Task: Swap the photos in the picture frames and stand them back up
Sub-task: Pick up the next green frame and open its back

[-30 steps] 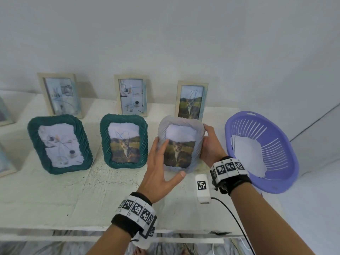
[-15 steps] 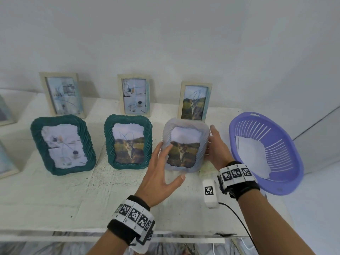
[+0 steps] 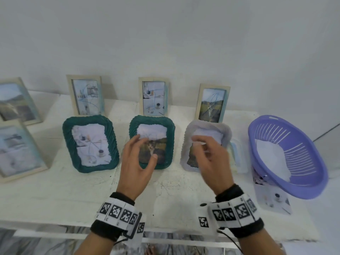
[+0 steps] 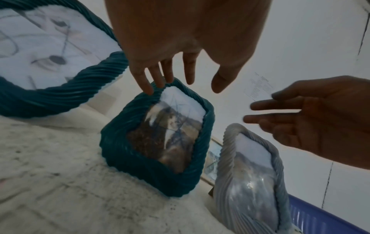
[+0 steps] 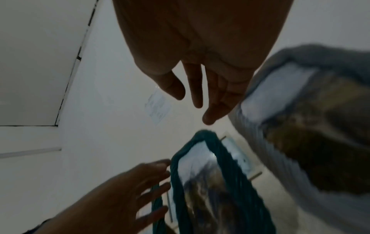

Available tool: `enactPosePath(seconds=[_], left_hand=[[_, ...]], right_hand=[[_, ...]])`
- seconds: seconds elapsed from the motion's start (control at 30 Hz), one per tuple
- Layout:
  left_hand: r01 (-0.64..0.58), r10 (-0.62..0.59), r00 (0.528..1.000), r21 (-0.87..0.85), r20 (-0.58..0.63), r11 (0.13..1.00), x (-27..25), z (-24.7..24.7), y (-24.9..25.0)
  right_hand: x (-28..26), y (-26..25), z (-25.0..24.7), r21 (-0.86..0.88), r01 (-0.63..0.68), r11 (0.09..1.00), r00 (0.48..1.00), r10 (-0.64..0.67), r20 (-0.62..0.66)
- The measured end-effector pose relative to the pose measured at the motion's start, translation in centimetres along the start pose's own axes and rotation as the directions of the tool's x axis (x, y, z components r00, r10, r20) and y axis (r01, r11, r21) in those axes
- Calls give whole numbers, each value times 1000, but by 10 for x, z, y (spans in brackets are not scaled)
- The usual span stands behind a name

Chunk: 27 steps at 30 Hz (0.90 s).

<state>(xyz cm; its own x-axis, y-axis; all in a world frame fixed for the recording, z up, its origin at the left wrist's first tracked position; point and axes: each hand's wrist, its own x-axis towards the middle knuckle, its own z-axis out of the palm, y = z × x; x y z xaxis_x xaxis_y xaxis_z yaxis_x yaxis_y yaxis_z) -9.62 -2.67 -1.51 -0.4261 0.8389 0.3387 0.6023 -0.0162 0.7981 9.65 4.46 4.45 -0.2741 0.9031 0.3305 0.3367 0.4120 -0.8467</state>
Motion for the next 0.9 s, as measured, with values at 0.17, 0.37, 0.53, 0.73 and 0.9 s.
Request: enactPosePath(seconds=[0.17,0.37,0.53,0.73,0.9], left_hand=[[76,-77,996,19,45,997,-2,-6,-15],[189,-186,972,-5,144,982,-5,-10,-29],[176,-171,978,-31,123,984,-8,-29,-23],[174,-167,971,-29,173,984,-16,-59,-5],[211,-204,952,-7,227,978,-24,-61,8]], right_hand=[[-5,7,54,-42,-208,977,950,212,231],[3,5,77,-51,-269,962,941,274,199],[3,5,78,-44,-251,967,964,254,77],[-17,-2,70,246,-206,947,978,193,76],[-37,3,69,398,-318,861,948,300,109]])
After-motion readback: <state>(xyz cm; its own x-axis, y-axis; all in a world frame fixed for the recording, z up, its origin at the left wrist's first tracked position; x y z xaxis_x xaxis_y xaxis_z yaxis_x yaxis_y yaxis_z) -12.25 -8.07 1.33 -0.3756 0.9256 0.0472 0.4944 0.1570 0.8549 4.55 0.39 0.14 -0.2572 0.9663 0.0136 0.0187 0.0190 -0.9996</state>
